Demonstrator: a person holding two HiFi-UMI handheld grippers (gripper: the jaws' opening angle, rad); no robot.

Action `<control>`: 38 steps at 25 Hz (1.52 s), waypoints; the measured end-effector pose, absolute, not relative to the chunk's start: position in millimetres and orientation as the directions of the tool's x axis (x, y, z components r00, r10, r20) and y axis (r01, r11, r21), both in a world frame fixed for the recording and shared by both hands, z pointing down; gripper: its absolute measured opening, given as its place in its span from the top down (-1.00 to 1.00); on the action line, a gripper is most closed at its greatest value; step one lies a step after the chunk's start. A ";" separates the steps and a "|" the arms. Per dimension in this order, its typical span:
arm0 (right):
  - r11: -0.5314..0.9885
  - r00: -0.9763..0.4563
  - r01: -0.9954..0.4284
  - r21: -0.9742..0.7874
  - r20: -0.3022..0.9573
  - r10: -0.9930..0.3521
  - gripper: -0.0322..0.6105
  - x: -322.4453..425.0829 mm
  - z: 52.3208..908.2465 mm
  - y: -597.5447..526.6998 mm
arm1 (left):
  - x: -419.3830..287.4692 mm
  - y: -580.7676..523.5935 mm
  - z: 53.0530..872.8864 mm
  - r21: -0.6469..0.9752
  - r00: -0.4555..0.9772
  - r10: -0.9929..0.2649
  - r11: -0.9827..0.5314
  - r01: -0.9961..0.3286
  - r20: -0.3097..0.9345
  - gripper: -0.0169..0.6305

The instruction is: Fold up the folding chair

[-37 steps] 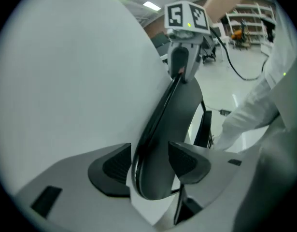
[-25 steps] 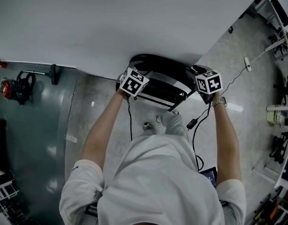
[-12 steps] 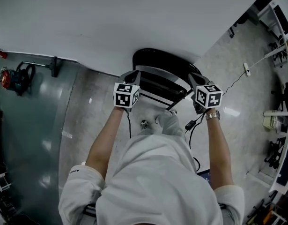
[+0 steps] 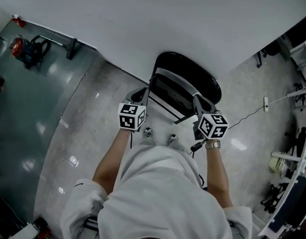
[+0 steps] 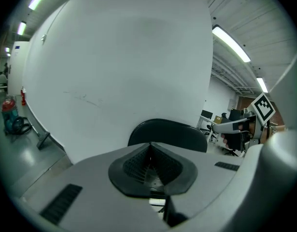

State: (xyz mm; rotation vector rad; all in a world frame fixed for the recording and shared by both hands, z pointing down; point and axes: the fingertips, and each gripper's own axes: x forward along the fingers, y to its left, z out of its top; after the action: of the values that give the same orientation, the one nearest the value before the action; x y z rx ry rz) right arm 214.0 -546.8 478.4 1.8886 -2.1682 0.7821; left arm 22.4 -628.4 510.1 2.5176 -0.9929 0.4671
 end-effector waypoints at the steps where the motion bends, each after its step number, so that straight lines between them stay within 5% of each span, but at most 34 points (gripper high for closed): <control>1: 0.092 -0.213 -0.956 -0.280 0.441 -0.872 0.89 207.0 478.0 -546.8 | 15.7 -622.2 508.4 0.234 0.676 -0.594 -0.651 -0.722 0.436 0.91; 10: 0.351 -0.454 -0.886 -0.302 0.417 -0.787 0.89 173.8 473.1 -527.4 | -23.0 -548.7 509.8 0.214 0.460 -0.755 -0.408 -0.888 0.467 0.91; 19: 0.600 -0.711 -0.702 -0.382 0.422 -0.563 0.89 133.4 496.2 -489.4 | -47.4 -441.3 511.9 0.192 0.201 -0.859 -0.123 -0.974 0.471 0.91; 38: 0.918 -0.910 -0.243 -0.315 0.401 -0.103 0.89 -49.7 480.8 -312.9 | -168.0 -186.7 479.9 0.158 -0.350 -0.853 0.435 -0.886 0.387 0.91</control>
State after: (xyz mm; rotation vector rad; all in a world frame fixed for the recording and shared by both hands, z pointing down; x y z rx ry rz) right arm -49.7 -312.9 480.8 0.2528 -2.6956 0.5110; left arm -168.0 -186.7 479.9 1.4732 -2.2820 0.1101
